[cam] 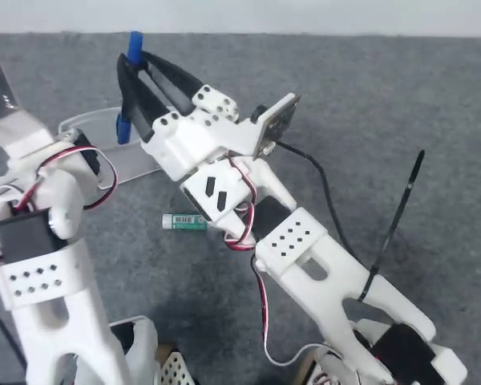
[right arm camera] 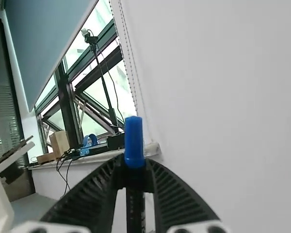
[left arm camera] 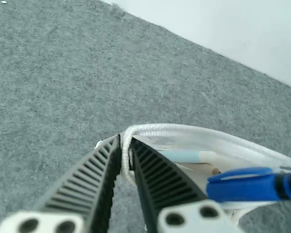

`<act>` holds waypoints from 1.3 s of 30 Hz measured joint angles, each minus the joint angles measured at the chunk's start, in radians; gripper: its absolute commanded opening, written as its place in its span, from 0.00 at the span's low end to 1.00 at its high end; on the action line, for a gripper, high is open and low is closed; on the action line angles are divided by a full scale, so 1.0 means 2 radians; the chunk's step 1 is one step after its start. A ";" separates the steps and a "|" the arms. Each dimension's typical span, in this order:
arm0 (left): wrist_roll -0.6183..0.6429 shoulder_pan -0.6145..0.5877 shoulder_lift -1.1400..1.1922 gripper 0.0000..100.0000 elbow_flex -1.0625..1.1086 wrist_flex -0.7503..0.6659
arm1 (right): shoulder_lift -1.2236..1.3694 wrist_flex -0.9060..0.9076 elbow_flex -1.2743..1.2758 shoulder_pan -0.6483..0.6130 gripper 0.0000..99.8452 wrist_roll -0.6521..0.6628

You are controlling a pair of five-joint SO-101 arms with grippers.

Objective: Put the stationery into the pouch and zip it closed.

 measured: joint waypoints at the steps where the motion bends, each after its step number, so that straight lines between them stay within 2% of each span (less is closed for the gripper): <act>1: 0.000 0.000 0.000 0.01 0.000 0.000 | 0.000 0.000 0.003 -0.002 0.01 0.001; 17: 0.000 0.000 0.000 0.01 0.000 0.000 | 0.030 0.021 0.006 -0.012 0.01 0.006; 29: 0.000 0.000 0.000 0.01 0.000 0.000 | 0.030 0.189 -0.028 -0.024 0.01 0.006; 31: 0.000 0.000 0.000 0.01 0.000 0.000 | 0.030 0.198 -0.032 -0.024 0.04 0.006; 36: 0.000 0.000 0.000 0.01 0.000 0.000 | 0.030 0.203 -0.034 -0.024 0.20 0.016; 39: 0.000 0.000 0.000 0.01 0.000 0.000 | 0.030 0.206 -0.034 -0.024 0.21 0.036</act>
